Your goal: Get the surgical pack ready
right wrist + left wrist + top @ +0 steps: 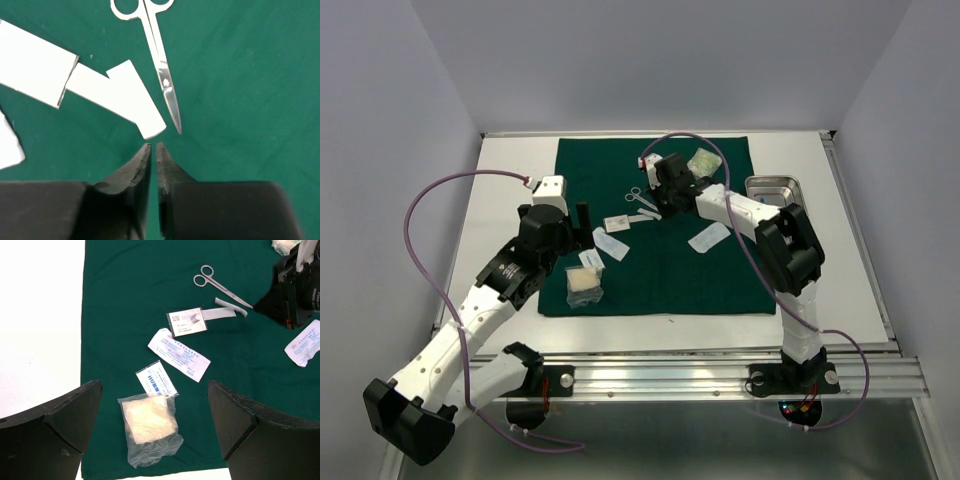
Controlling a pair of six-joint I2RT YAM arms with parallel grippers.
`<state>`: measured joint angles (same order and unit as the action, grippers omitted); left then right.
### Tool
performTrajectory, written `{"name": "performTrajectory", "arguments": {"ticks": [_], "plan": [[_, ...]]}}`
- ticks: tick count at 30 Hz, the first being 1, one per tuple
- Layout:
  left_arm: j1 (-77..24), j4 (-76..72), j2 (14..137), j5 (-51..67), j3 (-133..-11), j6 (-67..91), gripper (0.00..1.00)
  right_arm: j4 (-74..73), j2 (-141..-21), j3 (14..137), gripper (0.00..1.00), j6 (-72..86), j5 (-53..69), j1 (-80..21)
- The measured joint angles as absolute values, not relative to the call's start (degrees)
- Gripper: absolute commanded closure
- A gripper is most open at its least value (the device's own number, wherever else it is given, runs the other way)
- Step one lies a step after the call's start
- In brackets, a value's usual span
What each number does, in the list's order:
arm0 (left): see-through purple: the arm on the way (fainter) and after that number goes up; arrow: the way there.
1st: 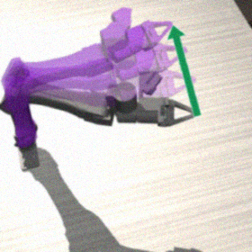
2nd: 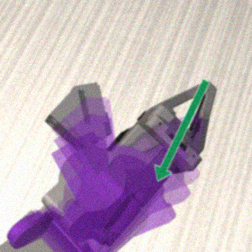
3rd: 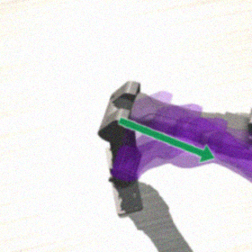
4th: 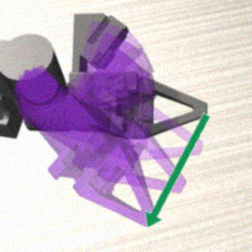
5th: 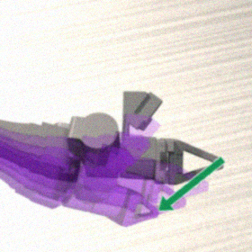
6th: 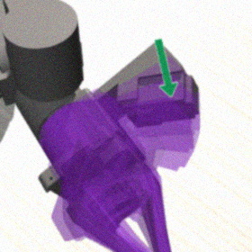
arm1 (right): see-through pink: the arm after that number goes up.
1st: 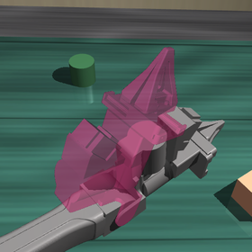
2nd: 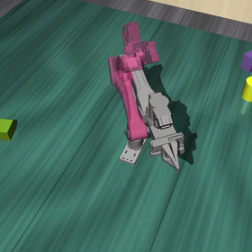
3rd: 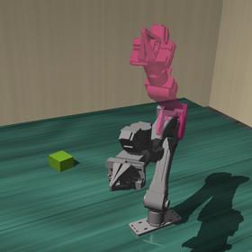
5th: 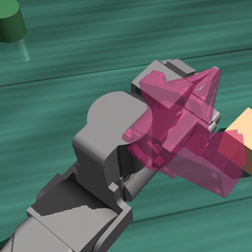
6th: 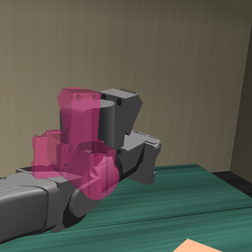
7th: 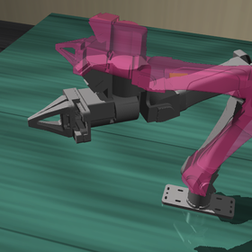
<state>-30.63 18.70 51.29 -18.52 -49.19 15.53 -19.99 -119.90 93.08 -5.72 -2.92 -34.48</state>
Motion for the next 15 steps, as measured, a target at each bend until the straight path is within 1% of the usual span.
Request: {"name": "performTrajectory", "arguments": {"ticks": [2,10,15], "plan": [[-30.63,18.72,51.31,-18.39,-49.19,15.53,0.01,-20.93,-119.17,91.96,0.66,-5.48,-2.5,-34.48],[-30.63,18.7,51.33,-18.2,-49.19,15.53,0.01,-22.13,-119.15,92.92,0.66,-5.52,-3.92,-34.48],[-30.63,18.72,51.24,-18.22,-49.19,15.53,0.01,-22.68,-125.03,103.42,0.66,-5.54,-5.32,-34.48]]}}
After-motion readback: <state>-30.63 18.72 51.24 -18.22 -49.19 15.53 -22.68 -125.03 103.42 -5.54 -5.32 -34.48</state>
